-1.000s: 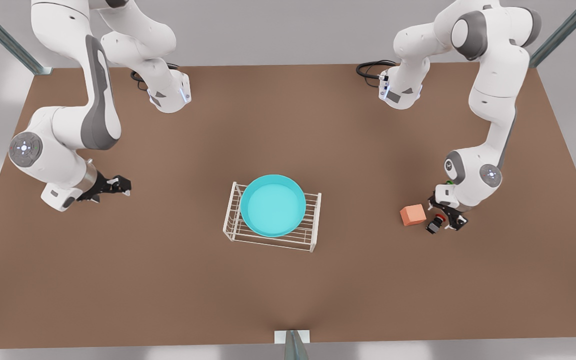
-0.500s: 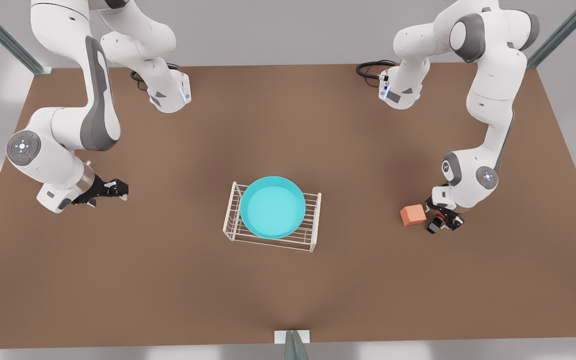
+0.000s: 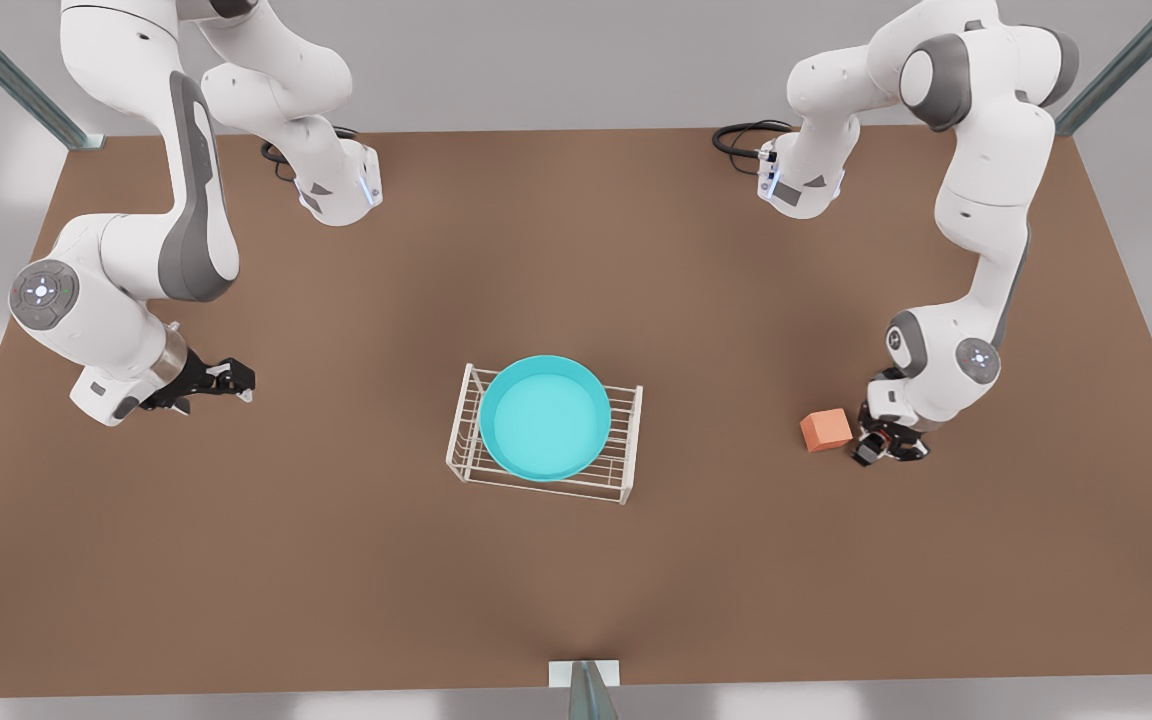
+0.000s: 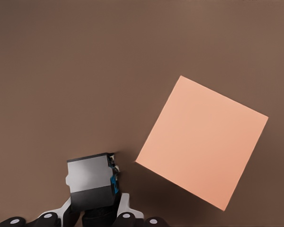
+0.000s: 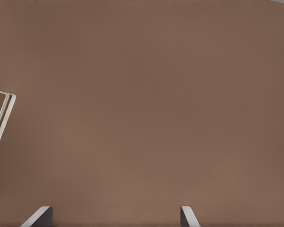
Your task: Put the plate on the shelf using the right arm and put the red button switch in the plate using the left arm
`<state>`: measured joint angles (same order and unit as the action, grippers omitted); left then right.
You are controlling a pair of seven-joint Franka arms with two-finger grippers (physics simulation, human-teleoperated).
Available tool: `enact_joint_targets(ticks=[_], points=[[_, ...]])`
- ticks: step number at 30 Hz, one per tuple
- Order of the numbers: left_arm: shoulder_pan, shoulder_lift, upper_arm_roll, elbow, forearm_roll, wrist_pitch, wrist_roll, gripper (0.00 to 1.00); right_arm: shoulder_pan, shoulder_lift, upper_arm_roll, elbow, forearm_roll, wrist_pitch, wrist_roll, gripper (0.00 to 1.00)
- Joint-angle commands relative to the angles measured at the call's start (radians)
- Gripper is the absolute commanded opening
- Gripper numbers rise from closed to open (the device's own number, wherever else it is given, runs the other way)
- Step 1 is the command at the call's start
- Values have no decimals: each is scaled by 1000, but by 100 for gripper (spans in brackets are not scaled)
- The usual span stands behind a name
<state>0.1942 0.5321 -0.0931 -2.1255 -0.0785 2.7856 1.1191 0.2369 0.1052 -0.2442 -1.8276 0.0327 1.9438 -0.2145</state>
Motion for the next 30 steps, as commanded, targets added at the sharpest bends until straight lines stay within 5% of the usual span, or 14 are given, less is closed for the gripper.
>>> enact_joint_targets(ticks=[1,8,12,17,19,22,28,30], points=[[8,-1,1,19,-3,-35,-25,49,-1,-1,0,1,1,0,0,100],[11,-233,-49,127,-6,-320,-376,49,-1,-1,-1,2,1,0,0,100],[4,-239,-200,249,5,-472,-748,49,-1,-1,-1,2,1,0,0,100],[-171,-218,-201,317,5,-486,-1134,49,-2,-1,-4,5,1,0,-2,100],[-246,-208,-201,375,5,-526,-1311,49,-7,275,-3,120,13,-28,4,100],[-393,-204,-201,427,6,-529,-1662,49,-14,275,-3,136,15,-34,-2,100],[-648,52,-200,799,3,-517,-2231,49,-16,271,-4,137,15,-42,-3,100],[-682,157,-201,897,2,-433,-2273,50,-37,200,-26,218,3,-210,-85,100]])
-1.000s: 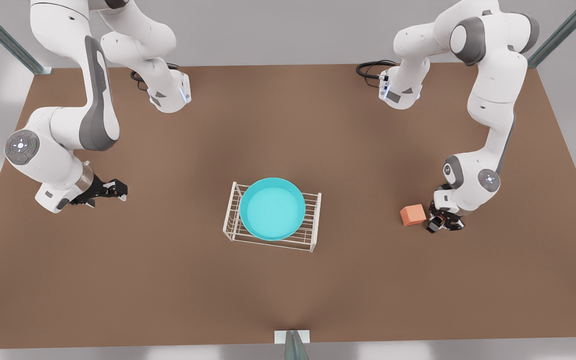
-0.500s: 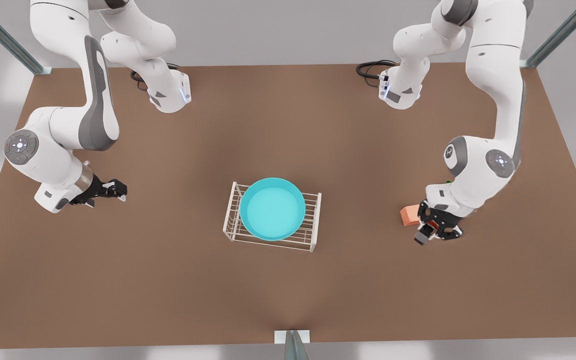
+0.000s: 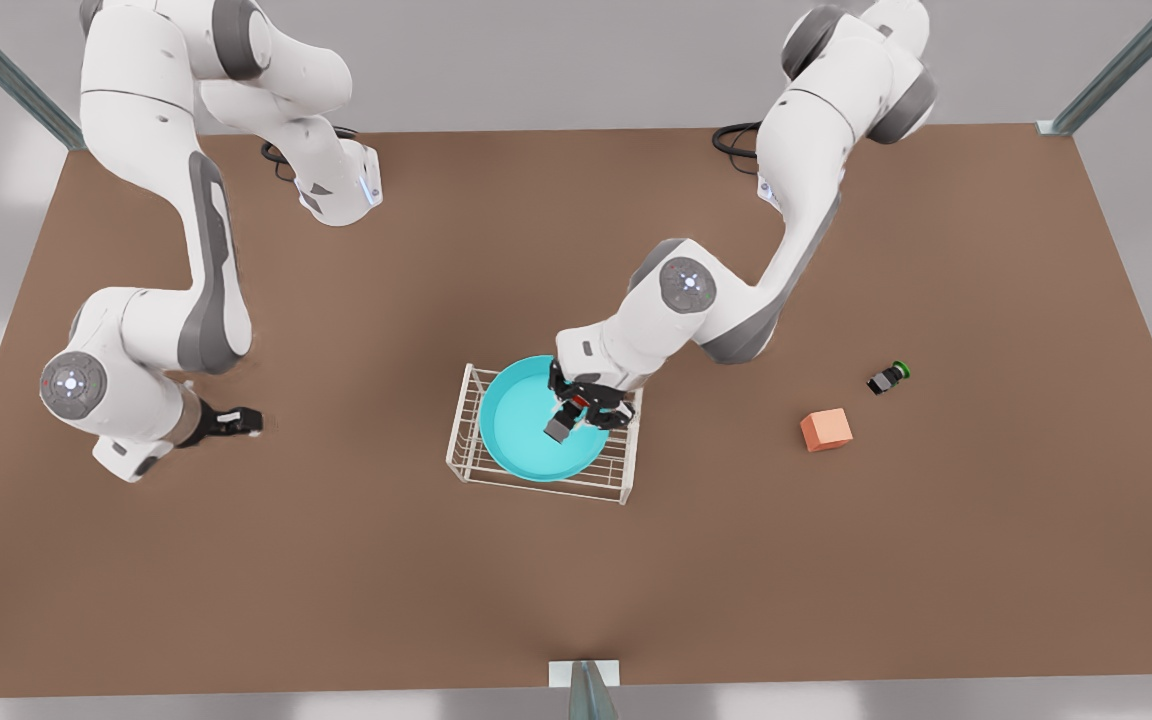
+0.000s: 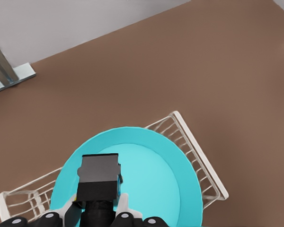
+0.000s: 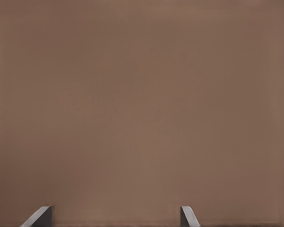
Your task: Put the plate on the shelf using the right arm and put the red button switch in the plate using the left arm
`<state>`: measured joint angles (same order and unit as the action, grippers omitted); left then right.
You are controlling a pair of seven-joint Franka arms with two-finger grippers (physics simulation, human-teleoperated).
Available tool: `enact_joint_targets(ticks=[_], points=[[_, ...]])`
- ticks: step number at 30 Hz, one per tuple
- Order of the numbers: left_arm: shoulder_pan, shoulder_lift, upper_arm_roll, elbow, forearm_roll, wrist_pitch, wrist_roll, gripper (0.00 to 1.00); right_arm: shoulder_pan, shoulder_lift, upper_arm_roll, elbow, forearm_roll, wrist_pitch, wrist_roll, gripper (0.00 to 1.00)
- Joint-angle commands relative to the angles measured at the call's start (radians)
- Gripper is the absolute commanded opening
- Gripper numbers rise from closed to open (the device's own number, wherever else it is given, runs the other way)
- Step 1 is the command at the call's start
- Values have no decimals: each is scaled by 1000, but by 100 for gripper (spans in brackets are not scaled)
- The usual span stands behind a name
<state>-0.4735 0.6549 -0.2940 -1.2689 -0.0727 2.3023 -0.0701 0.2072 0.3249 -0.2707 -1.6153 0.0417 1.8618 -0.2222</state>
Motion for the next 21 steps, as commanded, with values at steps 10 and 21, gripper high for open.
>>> enact_joint_targets(ticks=[10,21], points=[[-30,-76,21,-10,187,-349,-815,100,-2,2,-19,115,0,-240,-85,100],[523,-567,213,-348,-10,-692,219,100,-3,2,-19,115,0,-240,-86,100]])
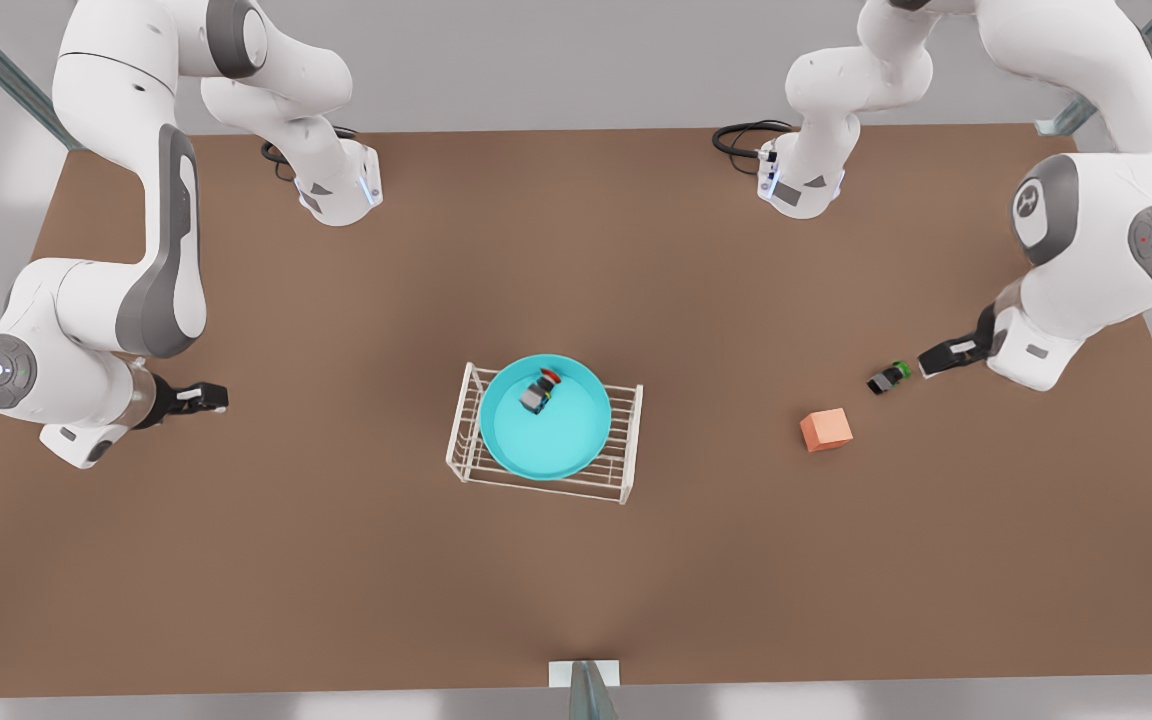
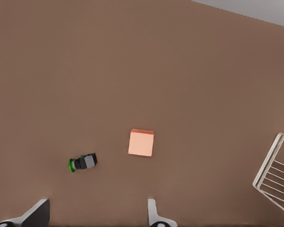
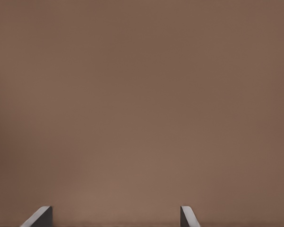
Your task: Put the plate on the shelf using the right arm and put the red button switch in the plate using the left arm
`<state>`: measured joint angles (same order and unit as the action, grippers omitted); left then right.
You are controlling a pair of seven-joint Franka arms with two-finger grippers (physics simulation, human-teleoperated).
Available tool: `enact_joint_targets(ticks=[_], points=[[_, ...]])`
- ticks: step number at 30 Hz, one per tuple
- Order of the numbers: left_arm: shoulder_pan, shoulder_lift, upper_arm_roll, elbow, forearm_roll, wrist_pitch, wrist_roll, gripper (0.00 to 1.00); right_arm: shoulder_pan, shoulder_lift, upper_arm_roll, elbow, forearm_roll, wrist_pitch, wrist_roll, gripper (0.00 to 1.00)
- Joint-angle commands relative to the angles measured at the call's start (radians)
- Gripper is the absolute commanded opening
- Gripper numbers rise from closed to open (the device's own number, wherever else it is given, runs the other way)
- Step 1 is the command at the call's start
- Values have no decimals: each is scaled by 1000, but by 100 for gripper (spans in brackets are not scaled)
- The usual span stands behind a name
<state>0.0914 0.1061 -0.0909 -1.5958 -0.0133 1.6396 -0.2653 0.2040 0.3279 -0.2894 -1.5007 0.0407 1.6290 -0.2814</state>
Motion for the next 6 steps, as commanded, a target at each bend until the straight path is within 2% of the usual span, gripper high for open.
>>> enact_joint_targets(ticks=[1,6], points=[[-50,-8,3,7,-60,-27,416,100,0,-1,0,0,1,-9,-28,100],[-71,9,0,22,-66,-18,417,100,0,-1,0,0,-1,-9,-28,100]])
